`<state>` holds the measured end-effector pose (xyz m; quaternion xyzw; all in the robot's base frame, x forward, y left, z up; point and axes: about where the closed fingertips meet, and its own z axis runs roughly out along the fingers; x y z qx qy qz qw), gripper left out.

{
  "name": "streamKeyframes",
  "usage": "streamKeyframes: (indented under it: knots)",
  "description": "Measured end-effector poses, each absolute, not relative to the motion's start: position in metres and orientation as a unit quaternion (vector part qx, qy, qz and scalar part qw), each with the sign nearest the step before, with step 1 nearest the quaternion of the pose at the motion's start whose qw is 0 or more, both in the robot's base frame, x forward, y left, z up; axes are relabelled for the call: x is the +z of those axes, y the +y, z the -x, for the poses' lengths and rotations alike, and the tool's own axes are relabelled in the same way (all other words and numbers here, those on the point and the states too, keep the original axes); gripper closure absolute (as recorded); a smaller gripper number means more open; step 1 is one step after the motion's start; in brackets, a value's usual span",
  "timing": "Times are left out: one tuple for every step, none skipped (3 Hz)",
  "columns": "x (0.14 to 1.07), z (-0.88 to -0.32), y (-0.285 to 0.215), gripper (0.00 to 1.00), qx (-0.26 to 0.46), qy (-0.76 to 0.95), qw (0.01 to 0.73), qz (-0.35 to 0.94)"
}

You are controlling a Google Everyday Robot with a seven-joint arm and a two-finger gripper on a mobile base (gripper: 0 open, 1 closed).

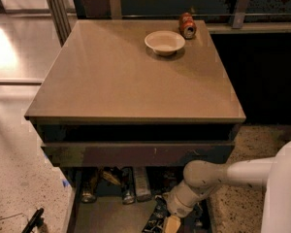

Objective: Place blue chip bag into middle drawer

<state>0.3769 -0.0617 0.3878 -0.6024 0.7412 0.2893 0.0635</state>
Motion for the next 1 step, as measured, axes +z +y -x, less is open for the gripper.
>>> streamKeyframes:
  knots:
    - [0.3877, -0.3768, -0.0617, 0.0, 0.289, 0.741, 0.064, 0.602]
